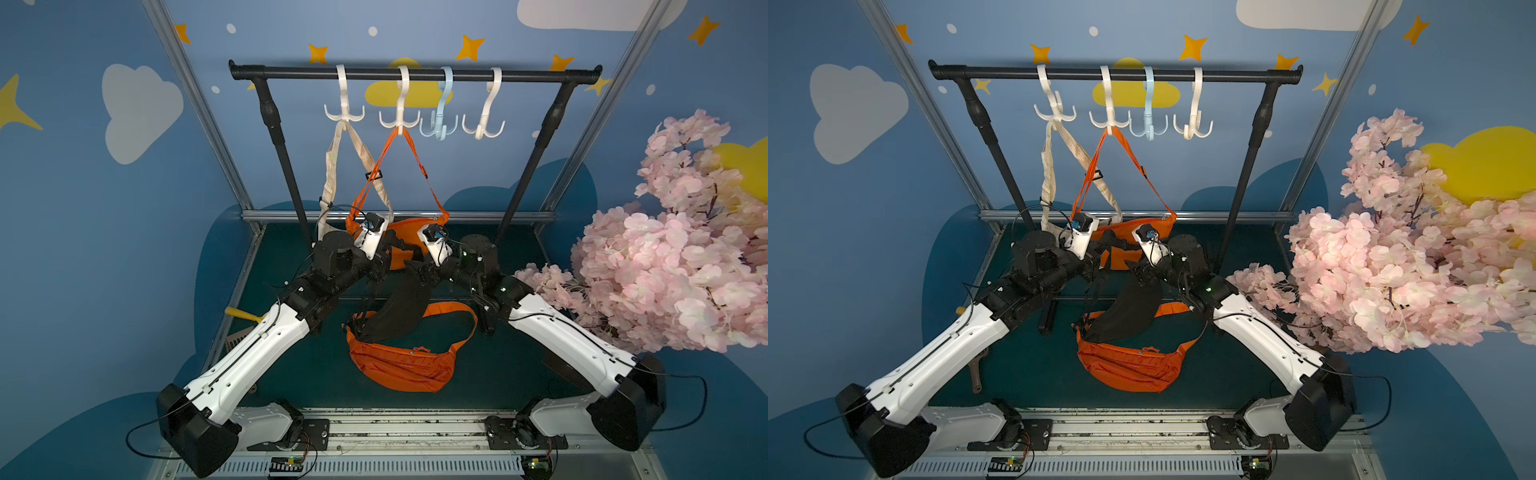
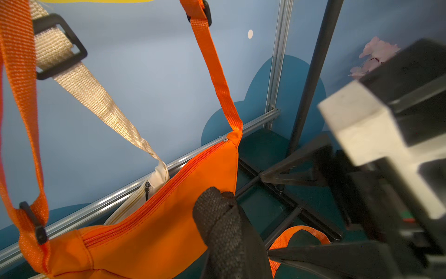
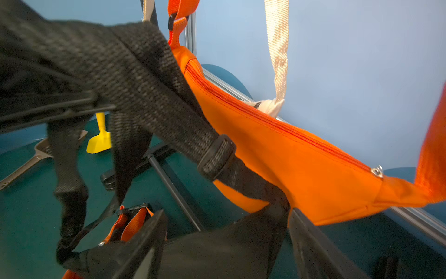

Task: Hang the bag on a hook
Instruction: Pick up the bag from the bag.

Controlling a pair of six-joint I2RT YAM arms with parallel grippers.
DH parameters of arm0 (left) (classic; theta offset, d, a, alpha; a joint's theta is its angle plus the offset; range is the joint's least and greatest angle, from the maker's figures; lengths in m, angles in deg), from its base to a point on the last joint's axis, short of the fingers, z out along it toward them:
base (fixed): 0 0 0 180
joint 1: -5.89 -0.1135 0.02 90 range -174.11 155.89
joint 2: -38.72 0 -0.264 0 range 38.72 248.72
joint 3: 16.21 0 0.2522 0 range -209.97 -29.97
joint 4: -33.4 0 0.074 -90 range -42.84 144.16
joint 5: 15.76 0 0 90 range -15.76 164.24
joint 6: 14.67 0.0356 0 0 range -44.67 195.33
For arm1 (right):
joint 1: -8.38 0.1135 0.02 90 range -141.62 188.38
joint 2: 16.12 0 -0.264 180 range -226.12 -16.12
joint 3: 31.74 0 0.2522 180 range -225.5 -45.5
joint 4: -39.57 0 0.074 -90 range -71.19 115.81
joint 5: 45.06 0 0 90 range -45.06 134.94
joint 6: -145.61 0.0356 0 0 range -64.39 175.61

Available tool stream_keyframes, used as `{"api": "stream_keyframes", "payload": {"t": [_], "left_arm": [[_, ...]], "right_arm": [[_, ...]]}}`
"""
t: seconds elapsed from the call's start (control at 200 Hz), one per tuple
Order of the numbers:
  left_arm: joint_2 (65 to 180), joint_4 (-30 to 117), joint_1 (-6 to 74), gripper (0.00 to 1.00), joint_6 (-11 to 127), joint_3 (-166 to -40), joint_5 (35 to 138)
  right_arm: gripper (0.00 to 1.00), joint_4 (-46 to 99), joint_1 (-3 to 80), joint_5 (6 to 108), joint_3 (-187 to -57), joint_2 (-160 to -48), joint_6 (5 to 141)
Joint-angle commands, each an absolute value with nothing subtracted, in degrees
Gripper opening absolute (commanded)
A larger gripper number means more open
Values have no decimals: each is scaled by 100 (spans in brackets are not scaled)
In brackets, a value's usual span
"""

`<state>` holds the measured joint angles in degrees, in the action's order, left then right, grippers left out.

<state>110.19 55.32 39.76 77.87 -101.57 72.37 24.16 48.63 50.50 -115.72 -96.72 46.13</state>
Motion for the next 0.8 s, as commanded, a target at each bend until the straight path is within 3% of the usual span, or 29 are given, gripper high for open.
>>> {"api": "stream_keyframes", "payload": {"t": [0.0,0.15,0.21,0.25,0.35,0.446,0.506,0.591,0.696,0.796], "left_arm": [[10965,5560,3964,4,7762,-10345,7317],[10921,5534,3964,4,7735,-10297,7396],[10894,5528,3964,4,7736,-10260,7415],[10867,5533,3964,4,7744,-10226,7424],[10805,5516,3953,4,7710,-10057,7407],[10740,5416,3952,8,7600,-9781,7363],[10711,5289,3960,30,7517,-9550,7377],[10717,5073,3954,52,7391,-9239,7445],[10792,4779,3960,61,7236,-8911,7547],[10876,4563,3981,63,7199,-8713,7546]], "right_arm": [[79,2806,4907,5128,-11943,-9968,4459],[77,2906,4923,4768,-12436,-10411,4449],[71,2906,4925,4683,-12635,-10555,4440],[61,2868,4922,4645,-12747,-10633,4410],[24,2726,4940,4676,-12964,-10685,4342],[0,2579,4958,4697,-13075,-10601,4319],[0,2540,4968,4658,-13084,-10496,4297],[0,2369,4975,4652,-13149,-10366,4302],[0,2215,5010,4637,-13183,-10217,4330],[0,2077,5043,4626,-13160,-10073,4335]]}}
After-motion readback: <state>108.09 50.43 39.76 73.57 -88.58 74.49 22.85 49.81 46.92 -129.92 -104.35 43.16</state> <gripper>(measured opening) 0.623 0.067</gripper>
